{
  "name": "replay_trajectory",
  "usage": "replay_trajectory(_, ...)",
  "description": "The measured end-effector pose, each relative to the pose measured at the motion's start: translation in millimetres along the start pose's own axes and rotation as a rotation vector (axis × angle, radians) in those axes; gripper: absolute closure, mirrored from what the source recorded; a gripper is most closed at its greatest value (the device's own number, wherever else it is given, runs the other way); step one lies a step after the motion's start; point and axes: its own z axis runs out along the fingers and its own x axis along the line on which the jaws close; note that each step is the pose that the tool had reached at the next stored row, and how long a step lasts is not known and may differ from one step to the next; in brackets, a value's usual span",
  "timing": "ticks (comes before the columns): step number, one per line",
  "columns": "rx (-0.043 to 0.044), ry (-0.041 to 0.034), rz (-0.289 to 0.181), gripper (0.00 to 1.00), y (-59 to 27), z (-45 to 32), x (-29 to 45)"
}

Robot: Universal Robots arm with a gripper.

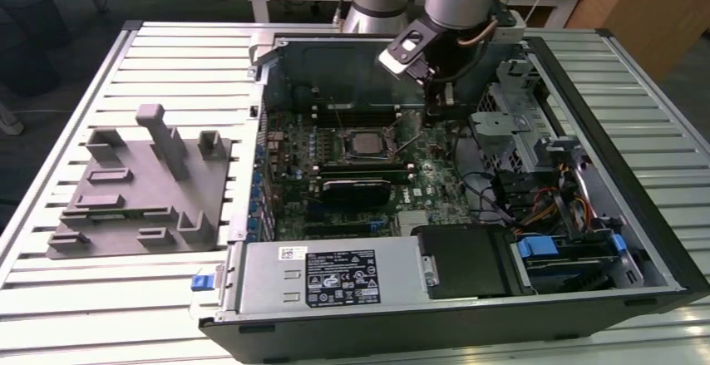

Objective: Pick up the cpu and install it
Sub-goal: 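Close the cpu cover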

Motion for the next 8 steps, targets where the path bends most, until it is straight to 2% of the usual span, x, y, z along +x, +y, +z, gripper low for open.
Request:
replay_trajectory(3,0.0006,0.0002,0.0,0.89,-0.2,5.1,0.0)
replay_trajectory(8,0.0006,0.0045,-0.013,0.89,-1.9,8.4,0.1)
